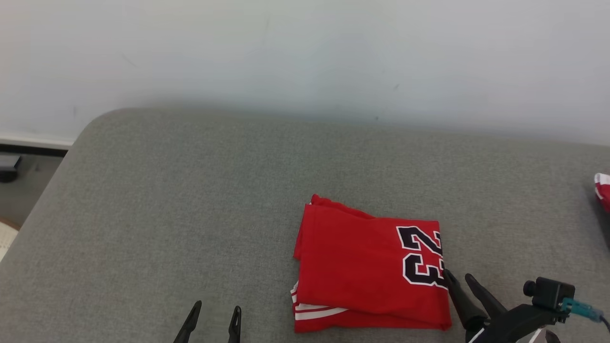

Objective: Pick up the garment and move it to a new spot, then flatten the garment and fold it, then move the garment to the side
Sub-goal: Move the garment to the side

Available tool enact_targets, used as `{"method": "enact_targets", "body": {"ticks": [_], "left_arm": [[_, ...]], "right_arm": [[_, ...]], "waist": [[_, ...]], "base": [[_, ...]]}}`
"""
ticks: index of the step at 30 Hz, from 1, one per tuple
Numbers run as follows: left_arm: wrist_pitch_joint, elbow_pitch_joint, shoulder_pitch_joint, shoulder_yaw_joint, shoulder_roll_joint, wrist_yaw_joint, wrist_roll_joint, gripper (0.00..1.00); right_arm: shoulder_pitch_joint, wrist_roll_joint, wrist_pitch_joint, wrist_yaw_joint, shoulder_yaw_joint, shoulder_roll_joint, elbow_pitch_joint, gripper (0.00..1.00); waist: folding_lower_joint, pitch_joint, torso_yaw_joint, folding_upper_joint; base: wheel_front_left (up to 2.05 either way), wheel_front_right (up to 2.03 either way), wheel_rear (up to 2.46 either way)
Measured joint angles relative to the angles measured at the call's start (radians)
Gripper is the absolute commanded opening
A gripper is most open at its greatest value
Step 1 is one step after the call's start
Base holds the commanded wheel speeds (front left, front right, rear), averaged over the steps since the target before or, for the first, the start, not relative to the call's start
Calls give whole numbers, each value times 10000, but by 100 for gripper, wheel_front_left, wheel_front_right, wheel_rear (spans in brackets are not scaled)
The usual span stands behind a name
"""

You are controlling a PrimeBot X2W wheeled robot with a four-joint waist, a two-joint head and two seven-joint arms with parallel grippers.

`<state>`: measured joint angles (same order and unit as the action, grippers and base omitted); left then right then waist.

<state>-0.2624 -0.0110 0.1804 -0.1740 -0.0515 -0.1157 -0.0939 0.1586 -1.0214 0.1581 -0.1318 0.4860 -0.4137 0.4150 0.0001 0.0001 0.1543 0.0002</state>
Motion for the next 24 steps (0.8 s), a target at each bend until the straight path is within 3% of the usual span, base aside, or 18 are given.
{"method": "enact_targets", "body": {"ticks": [11, 24], "left_arm": [[0, -4, -450, -77, 0, -75, -27, 100], [0, -94, -842, -153, 2, -86, -54, 100]], "right_arm": [[849, -2834, -894, 2, 546, -732, 351, 100], [1520, -3710, -1363, 0, 1256, -1039, 625, 100]], "waist": [[1, 750, 498, 0], [-1, 1437, 852, -2]], "base": [[0, 0, 0], [0, 0, 0]]}}
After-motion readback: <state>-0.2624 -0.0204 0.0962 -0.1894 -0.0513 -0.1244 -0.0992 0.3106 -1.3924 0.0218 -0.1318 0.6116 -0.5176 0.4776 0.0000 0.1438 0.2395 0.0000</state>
